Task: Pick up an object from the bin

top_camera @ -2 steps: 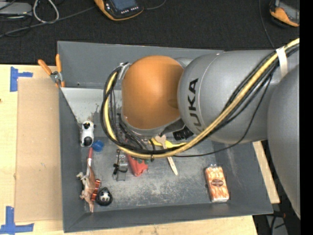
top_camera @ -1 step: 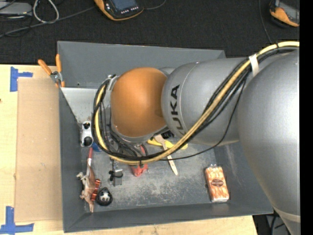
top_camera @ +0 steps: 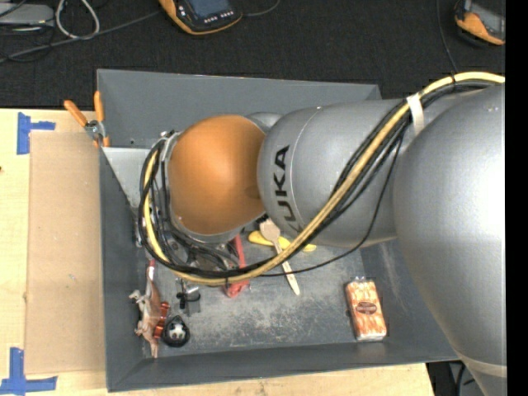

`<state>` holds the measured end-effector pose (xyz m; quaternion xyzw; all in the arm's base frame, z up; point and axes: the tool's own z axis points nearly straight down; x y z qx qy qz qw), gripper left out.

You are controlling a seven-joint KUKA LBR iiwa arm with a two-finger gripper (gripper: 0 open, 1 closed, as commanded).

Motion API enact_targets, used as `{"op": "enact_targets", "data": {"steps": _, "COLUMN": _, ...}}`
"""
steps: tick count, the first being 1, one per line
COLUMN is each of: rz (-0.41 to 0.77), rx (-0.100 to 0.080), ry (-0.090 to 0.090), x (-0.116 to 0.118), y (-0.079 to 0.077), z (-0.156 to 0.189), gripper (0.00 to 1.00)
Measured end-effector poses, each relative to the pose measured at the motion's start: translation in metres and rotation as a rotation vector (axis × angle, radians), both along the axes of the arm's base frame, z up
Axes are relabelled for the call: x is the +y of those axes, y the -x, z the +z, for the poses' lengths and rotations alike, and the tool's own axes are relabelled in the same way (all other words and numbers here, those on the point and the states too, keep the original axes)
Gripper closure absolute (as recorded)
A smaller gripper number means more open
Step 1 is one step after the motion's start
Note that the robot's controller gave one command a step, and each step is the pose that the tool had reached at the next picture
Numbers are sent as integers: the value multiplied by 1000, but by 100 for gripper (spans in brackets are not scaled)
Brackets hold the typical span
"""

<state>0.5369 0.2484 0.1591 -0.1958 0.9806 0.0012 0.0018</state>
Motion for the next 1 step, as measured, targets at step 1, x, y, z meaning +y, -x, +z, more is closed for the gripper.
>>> {"op": "enact_targets", "data": {"steps": 1, "rz": 388, "rx": 7, "ry": 4, "x": -6, "y": 16, "z": -30, "gripper": 0}}
